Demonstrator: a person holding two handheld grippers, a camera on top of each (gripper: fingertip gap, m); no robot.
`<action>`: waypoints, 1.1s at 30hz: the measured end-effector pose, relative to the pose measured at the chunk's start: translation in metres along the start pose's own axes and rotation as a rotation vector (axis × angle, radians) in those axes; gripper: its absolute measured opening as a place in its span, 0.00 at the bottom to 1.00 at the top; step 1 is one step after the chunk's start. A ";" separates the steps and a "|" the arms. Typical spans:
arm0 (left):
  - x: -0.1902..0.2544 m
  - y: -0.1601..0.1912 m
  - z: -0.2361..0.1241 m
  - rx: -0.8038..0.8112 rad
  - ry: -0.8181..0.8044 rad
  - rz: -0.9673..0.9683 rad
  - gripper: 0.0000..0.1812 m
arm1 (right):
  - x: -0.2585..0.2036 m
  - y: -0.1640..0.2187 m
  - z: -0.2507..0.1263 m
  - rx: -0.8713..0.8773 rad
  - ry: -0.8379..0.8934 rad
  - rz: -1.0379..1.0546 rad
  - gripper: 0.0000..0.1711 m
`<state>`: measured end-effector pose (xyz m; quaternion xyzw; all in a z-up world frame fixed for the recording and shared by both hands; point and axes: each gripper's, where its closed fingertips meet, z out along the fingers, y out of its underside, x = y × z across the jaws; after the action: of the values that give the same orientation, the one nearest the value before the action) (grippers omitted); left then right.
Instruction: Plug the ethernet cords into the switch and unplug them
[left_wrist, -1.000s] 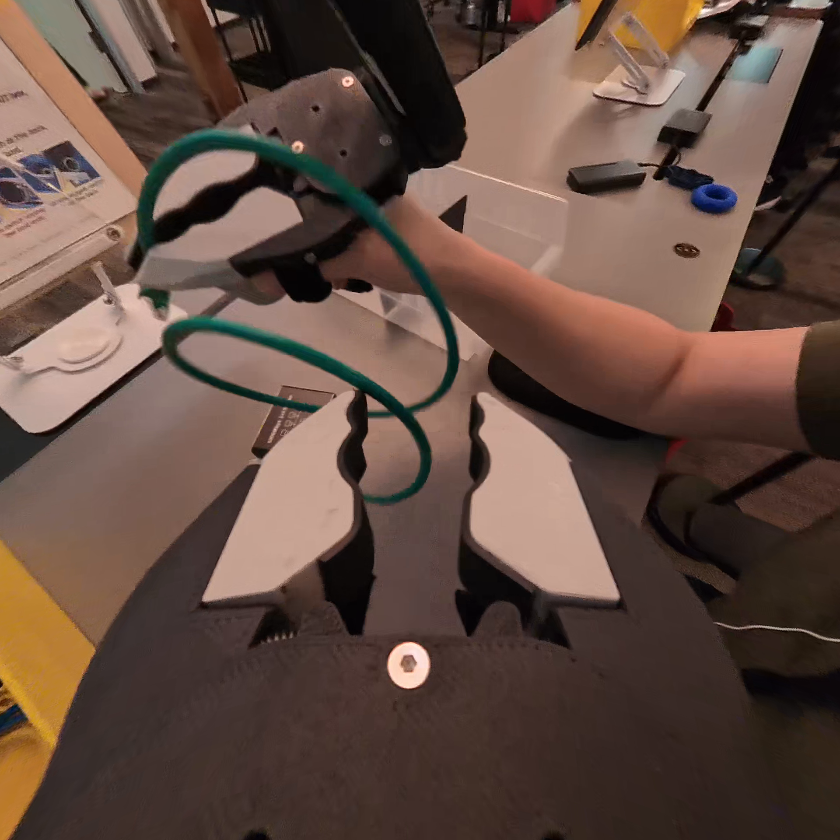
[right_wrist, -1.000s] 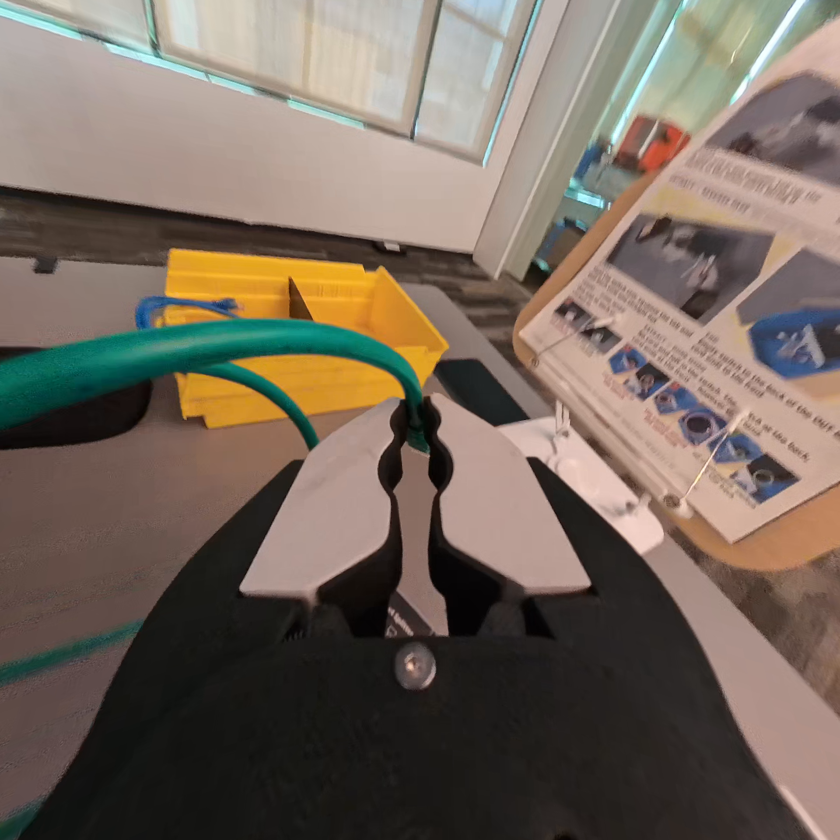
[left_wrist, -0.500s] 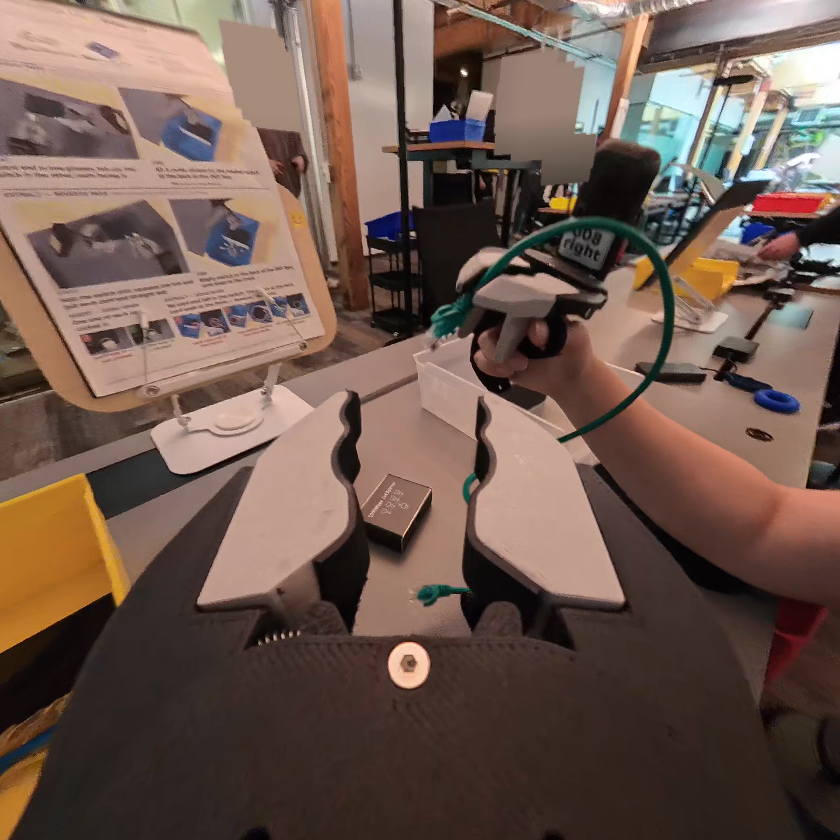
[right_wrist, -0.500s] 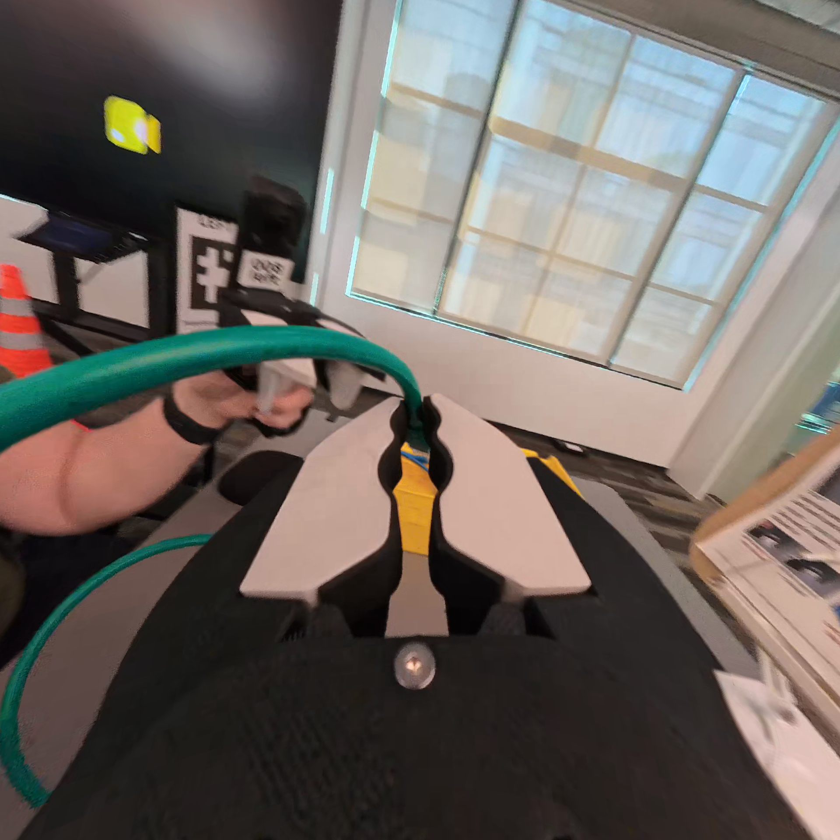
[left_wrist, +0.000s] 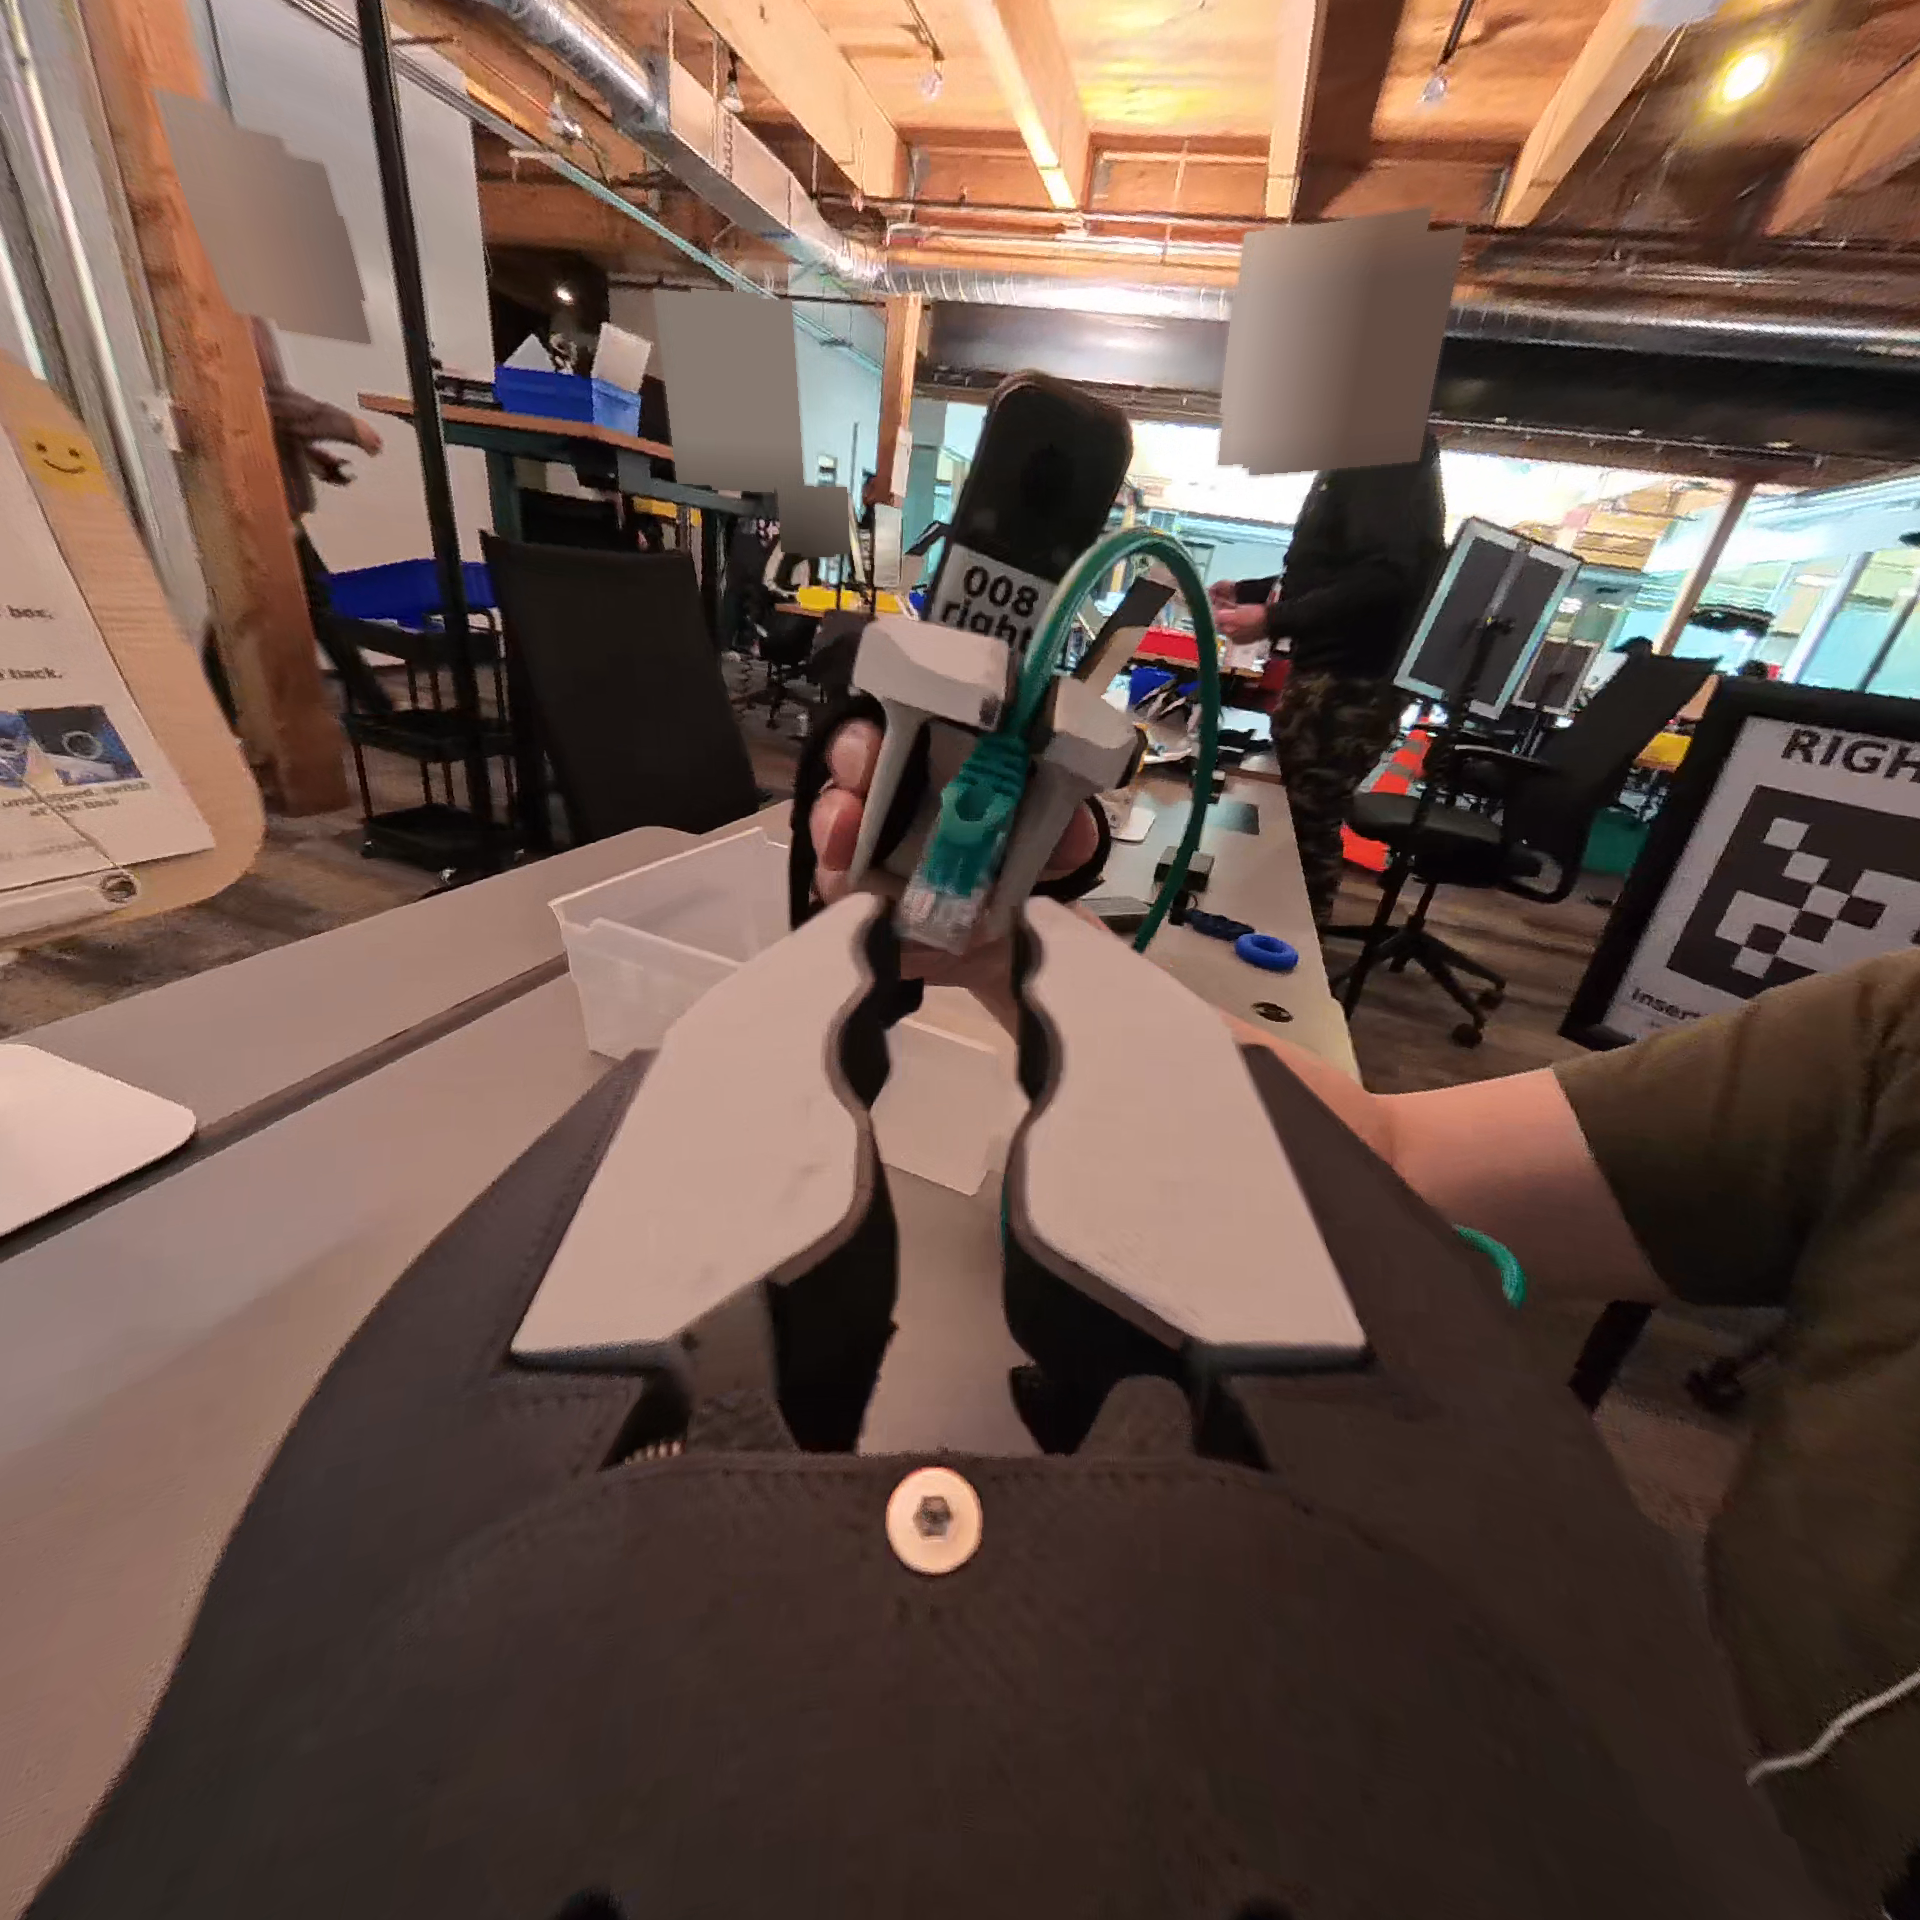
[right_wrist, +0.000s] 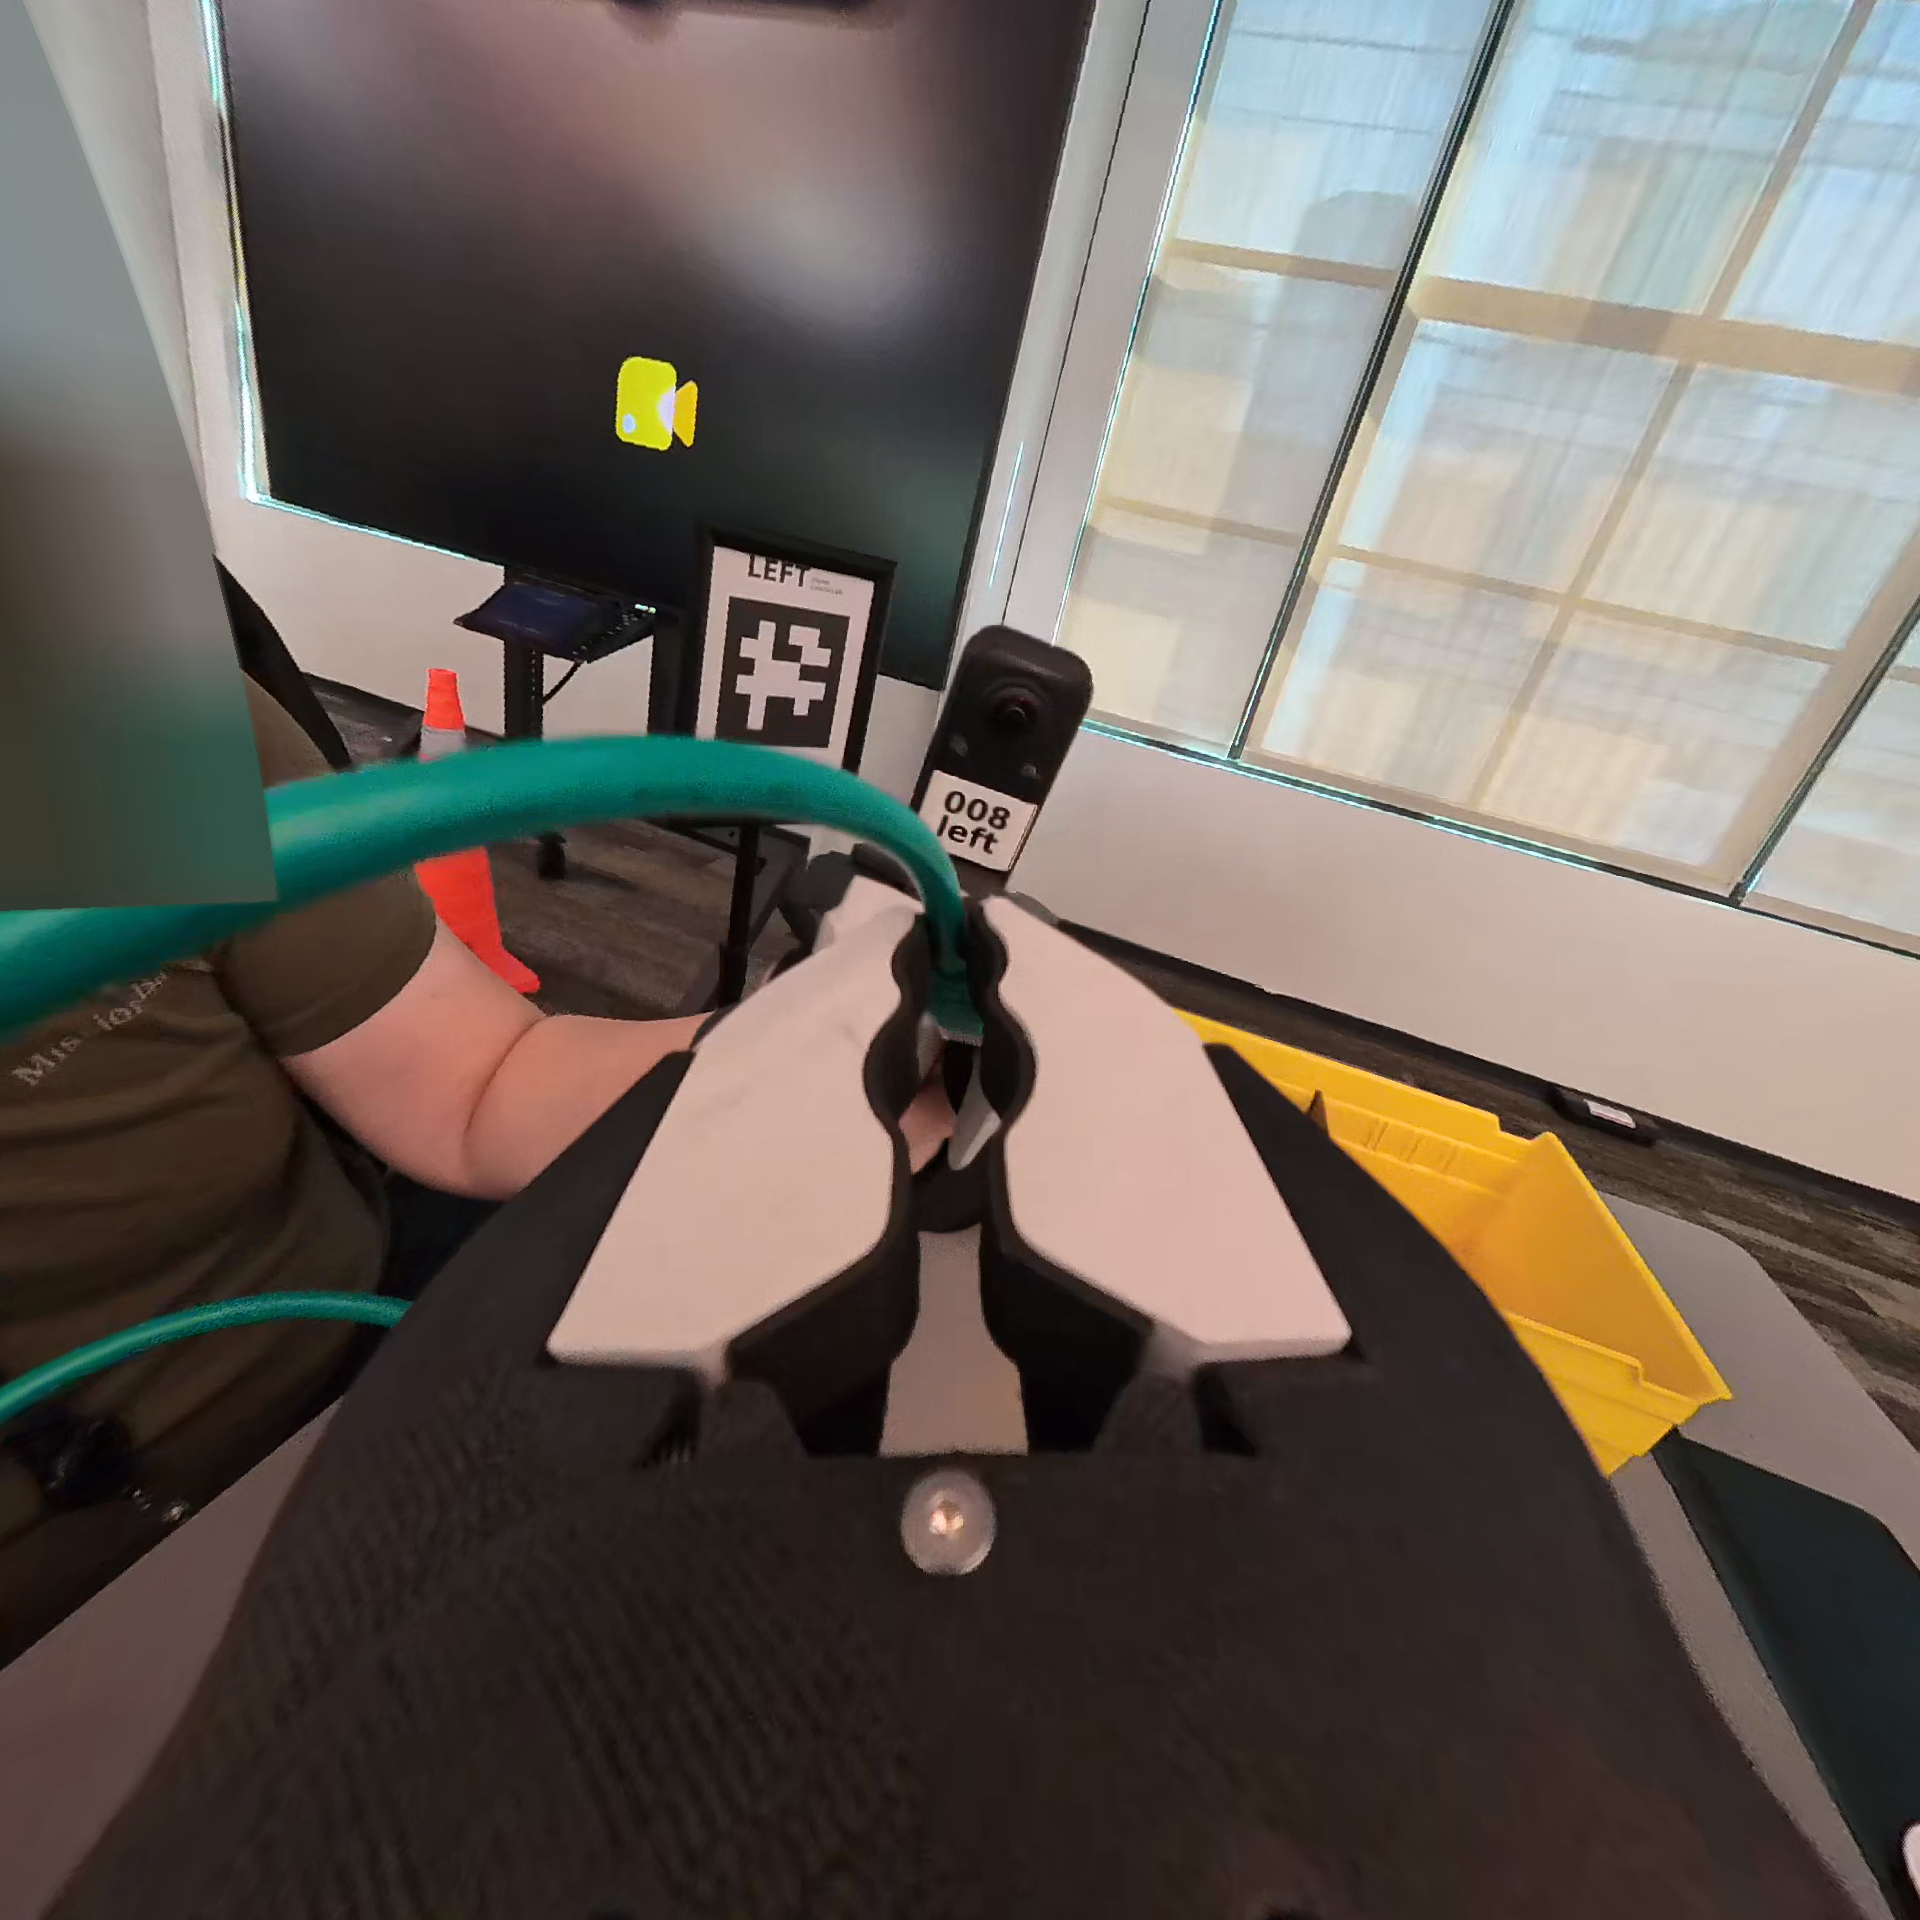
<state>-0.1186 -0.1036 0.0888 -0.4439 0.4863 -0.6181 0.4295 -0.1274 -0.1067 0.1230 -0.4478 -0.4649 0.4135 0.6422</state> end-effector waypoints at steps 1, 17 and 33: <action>-0.004 -0.001 -0.001 0.005 -0.016 0.005 0.07 | 0.001 0.001 0.000 -0.004 0.004 0.008 0.04; -0.018 0.005 -0.017 -0.183 -0.191 0.141 0.07 | 0.013 0.026 0.007 -0.194 0.092 0.128 0.16; -0.023 0.013 -0.018 -0.231 -0.210 0.121 0.07 | 0.016 0.040 0.007 -0.262 0.102 0.089 0.07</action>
<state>-0.1295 -0.0796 0.0702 -0.5224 0.5323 -0.4812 0.4607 -0.1354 -0.0803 0.0896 -0.5685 -0.4615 0.3539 0.5819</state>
